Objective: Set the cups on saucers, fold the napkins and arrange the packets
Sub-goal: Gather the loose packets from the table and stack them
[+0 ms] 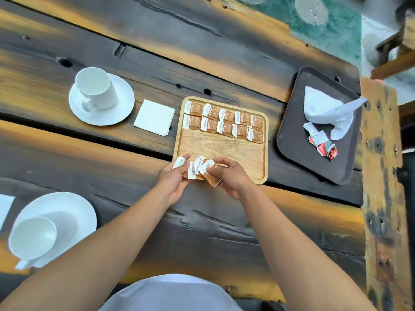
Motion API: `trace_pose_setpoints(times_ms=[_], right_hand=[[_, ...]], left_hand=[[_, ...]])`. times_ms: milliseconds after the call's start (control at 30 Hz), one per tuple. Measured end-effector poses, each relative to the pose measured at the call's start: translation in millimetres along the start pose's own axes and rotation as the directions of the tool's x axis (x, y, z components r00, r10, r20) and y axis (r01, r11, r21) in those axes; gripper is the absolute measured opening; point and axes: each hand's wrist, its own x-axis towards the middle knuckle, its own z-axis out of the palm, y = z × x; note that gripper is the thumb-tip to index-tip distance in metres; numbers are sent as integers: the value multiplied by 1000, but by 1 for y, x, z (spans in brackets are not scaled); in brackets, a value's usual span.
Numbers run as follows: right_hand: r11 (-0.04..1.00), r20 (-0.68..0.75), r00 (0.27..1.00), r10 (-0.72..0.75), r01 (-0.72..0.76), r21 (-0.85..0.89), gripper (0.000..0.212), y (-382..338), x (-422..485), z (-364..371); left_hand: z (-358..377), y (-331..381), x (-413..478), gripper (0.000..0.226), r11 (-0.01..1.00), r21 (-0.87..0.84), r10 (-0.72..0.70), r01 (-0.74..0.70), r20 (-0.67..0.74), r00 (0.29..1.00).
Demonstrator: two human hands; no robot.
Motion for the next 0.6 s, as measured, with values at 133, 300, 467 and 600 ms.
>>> trace_pose_setpoints(times_ms=[133, 300, 467, 600], right_hand=[[999, -74, 997, -18, 20, 27, 25, -13, 30, -4], [998, -150, 988, -42, 35, -51, 24, -23, 60, -10], [975, -161, 982, -103, 67, -211, 24, -26, 84, -13], [921, -171, 970, -175, 100, -376, 26, -19, 94, -12]], left_hand=[[15, 12, 32, 27, 994, 98, 68, -58, -107, 992], [17, 15, 59, 11, 874, 473, 269, -113, -278, 922], [20, 22, 69, 9, 535, 831, 507, -155, -169, 845], [22, 19, 67, 12, 267, 945, 617, -186, -20, 787]])
